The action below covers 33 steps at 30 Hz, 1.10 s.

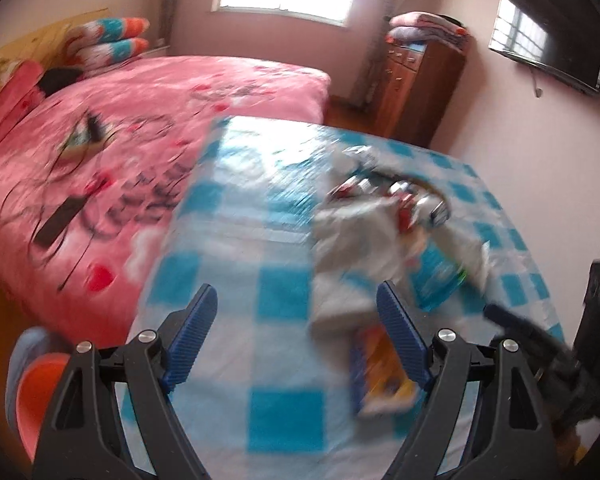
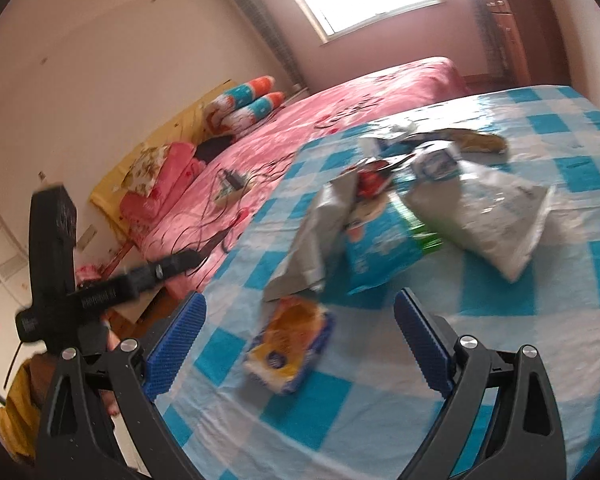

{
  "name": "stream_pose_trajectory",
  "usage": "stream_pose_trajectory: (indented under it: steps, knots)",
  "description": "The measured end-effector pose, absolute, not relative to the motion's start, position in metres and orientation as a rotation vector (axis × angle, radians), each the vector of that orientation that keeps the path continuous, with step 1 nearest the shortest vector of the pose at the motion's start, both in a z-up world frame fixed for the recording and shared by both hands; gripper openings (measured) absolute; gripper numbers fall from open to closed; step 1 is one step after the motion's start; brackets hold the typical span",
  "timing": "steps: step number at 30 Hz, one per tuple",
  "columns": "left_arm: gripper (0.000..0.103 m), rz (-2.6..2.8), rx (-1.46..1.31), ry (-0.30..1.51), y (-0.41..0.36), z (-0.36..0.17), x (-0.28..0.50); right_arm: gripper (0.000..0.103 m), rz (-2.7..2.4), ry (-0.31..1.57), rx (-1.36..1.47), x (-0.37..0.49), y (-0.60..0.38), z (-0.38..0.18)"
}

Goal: Collect trash

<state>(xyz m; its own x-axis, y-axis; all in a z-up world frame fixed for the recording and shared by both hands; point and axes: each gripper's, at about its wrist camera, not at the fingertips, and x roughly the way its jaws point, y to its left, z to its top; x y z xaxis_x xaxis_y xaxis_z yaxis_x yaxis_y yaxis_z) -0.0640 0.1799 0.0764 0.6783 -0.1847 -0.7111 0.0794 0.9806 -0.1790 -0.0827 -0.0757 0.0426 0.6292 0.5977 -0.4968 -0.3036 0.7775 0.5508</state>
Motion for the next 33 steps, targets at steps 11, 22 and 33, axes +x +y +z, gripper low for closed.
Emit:
stream_pose_trajectory:
  steps: [11,22,33]
  knots:
    - [0.086,-0.282,-0.151,0.891,0.12,0.074,0.055,0.094,0.392,0.71,0.519,-0.063,-0.143,0.032]
    - [0.086,-0.12,-0.207,0.949,0.09,0.056,0.194,0.094,0.366,0.725,0.593,-0.057,-0.178,0.02]
    - [0.061,0.088,-0.254,1.146,0.103,0.015,0.264,0.094,0.365,0.718,0.594,-0.056,-0.182,0.019]
